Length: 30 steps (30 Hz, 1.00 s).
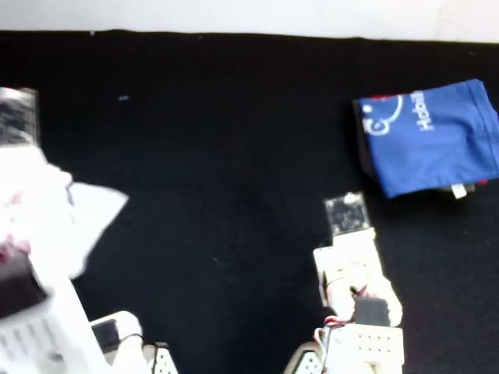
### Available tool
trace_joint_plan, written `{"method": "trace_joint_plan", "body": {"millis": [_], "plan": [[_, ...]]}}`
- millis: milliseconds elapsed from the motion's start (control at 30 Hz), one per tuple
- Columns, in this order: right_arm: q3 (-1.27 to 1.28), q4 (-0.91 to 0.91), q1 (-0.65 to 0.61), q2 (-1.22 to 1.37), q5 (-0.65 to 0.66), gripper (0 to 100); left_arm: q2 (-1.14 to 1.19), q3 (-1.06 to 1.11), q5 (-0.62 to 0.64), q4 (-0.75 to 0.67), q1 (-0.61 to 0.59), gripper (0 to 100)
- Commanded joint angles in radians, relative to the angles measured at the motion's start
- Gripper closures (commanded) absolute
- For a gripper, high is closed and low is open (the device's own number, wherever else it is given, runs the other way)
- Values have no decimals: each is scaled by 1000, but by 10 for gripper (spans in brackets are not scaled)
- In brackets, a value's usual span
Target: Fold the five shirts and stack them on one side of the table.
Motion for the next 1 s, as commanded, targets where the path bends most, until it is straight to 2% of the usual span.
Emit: {"method": "trace_joint_plan", "body": {"millis": [0,100,233,600,700,833,967], "plan": [[99,5,-7,-12,-8,921,-136,-22,18,-55,288,992],[99,5,-7,-12,-8,921,-186,47,18,-192,406,992],[99,5,-7,-12,-8,921,-217,150,18,-333,418,991],[101,5,-7,-12,-8,921,-216,372,18,-362,424,990],[101,5,-7,-12,-8,921,-211,412,18,-483,449,990],[101,5,-7,-12,-8,921,-116,437,18,-690,521,990],[101,5,-7,-12,-8,921,68,423,23,-746,588,989]]}}
